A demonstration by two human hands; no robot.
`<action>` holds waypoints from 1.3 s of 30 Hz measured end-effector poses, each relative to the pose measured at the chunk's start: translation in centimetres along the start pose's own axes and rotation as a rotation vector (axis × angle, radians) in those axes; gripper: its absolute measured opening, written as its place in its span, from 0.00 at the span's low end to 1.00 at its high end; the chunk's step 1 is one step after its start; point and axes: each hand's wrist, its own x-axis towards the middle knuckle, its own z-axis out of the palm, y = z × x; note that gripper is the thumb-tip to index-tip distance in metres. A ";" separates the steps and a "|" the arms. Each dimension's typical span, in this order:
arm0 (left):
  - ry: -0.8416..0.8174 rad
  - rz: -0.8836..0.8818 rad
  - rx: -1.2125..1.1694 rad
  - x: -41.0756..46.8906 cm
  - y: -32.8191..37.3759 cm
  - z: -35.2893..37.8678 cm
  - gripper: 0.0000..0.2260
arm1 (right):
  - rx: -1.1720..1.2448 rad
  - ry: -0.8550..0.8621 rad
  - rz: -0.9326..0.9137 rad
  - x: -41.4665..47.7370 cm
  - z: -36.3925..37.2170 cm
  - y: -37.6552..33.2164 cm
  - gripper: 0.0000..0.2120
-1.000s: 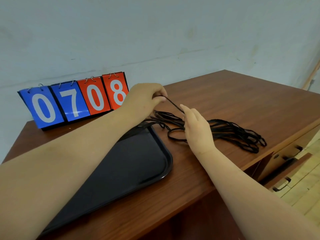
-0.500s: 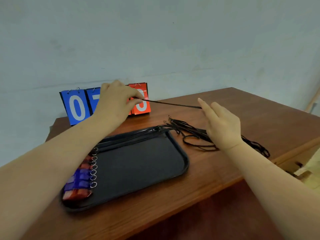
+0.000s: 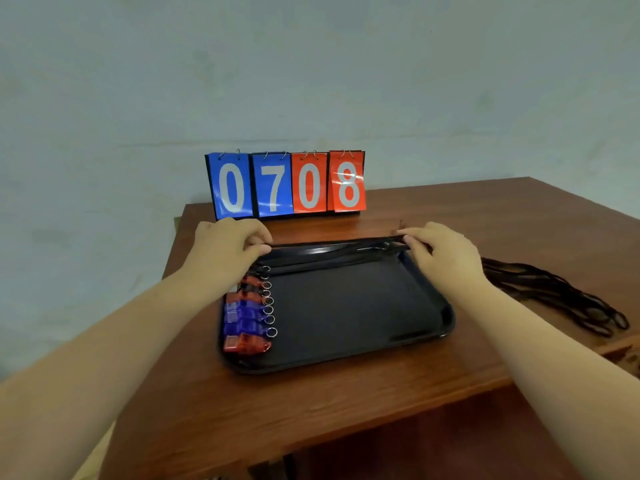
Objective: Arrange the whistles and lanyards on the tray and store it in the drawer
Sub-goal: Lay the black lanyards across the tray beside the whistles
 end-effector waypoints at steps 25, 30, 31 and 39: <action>-0.382 0.077 0.528 1.3 0.0 3.2 0.07 | 0.226 -0.054 0.308 -0.4 3.4 3.8 0.02; -0.404 0.075 0.537 1.3 0.0 3.5 0.08 | 0.258 -0.051 0.324 -0.4 3.8 4.1 0.03; -0.402 0.077 0.538 1.3 0.0 3.5 0.07 | 0.261 -0.049 0.328 -0.4 3.8 4.2 0.03; -0.404 0.068 0.521 1.5 0.6 3.1 0.04 | 0.314 -0.047 0.358 -0.3 4.2 4.2 0.05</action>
